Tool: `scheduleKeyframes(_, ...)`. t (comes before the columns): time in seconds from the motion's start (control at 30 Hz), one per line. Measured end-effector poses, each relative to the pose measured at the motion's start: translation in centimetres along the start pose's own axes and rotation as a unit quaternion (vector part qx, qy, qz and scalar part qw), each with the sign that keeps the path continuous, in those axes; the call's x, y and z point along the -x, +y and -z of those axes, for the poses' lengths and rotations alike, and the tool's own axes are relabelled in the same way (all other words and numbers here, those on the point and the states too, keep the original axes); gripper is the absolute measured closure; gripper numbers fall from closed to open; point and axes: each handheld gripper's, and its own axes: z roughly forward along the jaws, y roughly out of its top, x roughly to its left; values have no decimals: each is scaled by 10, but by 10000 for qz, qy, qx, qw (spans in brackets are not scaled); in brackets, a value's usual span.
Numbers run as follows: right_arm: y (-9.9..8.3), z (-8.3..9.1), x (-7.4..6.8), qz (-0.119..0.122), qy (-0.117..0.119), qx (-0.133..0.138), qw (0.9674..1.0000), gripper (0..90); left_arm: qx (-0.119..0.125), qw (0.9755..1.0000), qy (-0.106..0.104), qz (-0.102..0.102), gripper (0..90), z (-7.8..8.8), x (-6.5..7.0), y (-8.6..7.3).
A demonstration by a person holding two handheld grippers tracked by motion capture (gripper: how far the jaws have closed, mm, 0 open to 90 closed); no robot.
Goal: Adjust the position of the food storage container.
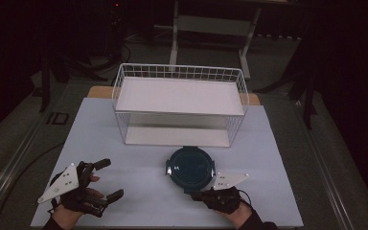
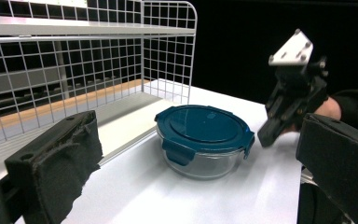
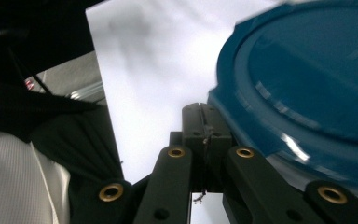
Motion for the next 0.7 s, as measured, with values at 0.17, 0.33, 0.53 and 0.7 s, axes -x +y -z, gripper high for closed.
scheduleKeyframes(0.17, 3, 20, 18, -97, -472, 200, 9986, 900, 12, 10000, 8, -18, 2, 0, 1, 1)
scheduleKeyframes(0.33, -1, 35, 40, -244, -1010, 278, 9942, 900, 10, 10000, 6, -20, 2, 0, 1, 0)
scheduleKeyframes(0.53, -11, 39, 64, -517, -1487, 227, 9873, 900, -6, 10000, 1, -13, 2, 0, 1, 0)
scheduleKeyframes(0.7, -17, 32, 70, -578, -1501, 71, 9870, 900, -12, 10000, 4, -6, 2, 0, 0, 0)
